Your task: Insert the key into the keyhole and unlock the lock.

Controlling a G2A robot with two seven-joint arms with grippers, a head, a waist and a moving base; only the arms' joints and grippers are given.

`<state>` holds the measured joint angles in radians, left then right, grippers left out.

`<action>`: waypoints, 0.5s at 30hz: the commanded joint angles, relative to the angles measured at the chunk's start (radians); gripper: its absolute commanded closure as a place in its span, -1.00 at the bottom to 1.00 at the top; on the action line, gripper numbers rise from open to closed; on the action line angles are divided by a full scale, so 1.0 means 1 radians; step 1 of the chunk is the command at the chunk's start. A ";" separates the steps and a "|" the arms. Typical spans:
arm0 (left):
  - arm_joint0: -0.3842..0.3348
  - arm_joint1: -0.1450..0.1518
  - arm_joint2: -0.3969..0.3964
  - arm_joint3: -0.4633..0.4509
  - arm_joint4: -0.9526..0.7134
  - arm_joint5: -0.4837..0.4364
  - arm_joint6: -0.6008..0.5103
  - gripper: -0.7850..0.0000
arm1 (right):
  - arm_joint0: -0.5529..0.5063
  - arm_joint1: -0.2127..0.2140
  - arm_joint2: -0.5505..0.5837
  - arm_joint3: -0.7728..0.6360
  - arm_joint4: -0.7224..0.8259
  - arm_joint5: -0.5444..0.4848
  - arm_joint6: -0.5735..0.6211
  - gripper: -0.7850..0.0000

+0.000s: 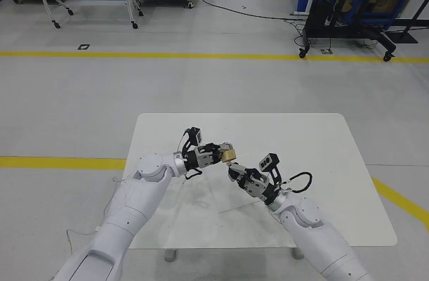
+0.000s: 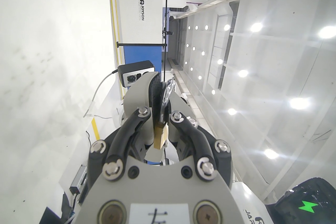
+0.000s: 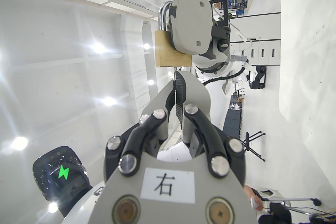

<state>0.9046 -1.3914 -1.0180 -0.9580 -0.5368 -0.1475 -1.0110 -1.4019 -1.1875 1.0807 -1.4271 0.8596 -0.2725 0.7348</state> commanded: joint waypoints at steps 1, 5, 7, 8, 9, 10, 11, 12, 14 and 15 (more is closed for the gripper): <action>0.003 0.001 -0.001 -0.006 0.005 -0.014 0.001 1.00 | 0.002 -0.002 0.003 0.005 0.030 0.017 0.010 1.00; 0.017 0.005 -0.010 -0.041 0.033 -0.105 0.006 1.00 | 0.006 -0.006 0.017 0.015 0.113 0.051 0.040 1.00; 0.033 0.008 -0.020 -0.061 0.033 -0.156 0.012 1.00 | 0.006 -0.006 0.032 0.022 0.168 0.081 0.089 1.00; 0.039 0.010 -0.026 -0.069 0.039 -0.174 0.016 1.00 | 0.005 -0.005 0.039 0.025 0.190 0.098 0.114 1.00; 0.047 0.011 -0.033 -0.081 0.037 -0.199 0.022 1.00 | 0.006 -0.004 0.046 0.030 0.204 0.113 0.133 1.00; 0.056 0.013 -0.039 -0.094 0.037 -0.228 0.025 1.00 | 0.006 -0.004 0.052 0.033 0.211 0.123 0.147 1.00; 0.065 0.015 -0.045 -0.104 0.049 -0.254 0.030 1.00 | 0.006 -0.003 0.057 0.035 0.216 0.132 0.159 1.00; 0.073 0.017 -0.050 -0.115 0.060 -0.276 0.039 1.00 | 0.004 -0.003 0.059 0.035 0.232 0.153 0.178 1.00; 0.091 0.021 -0.058 -0.137 0.076 -0.306 0.053 1.00 | 0.005 -0.001 0.070 0.042 0.256 0.191 0.217 1.00; 0.098 0.022 -0.062 -0.146 0.085 -0.320 0.063 1.00 | 0.006 0.000 0.075 0.047 0.260 0.205 0.228 1.00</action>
<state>0.9945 -1.3710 -1.0760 -1.0937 -0.4620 -0.4528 -0.9587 -1.3969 -1.1883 1.1500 -1.3853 1.1142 -0.0841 0.9485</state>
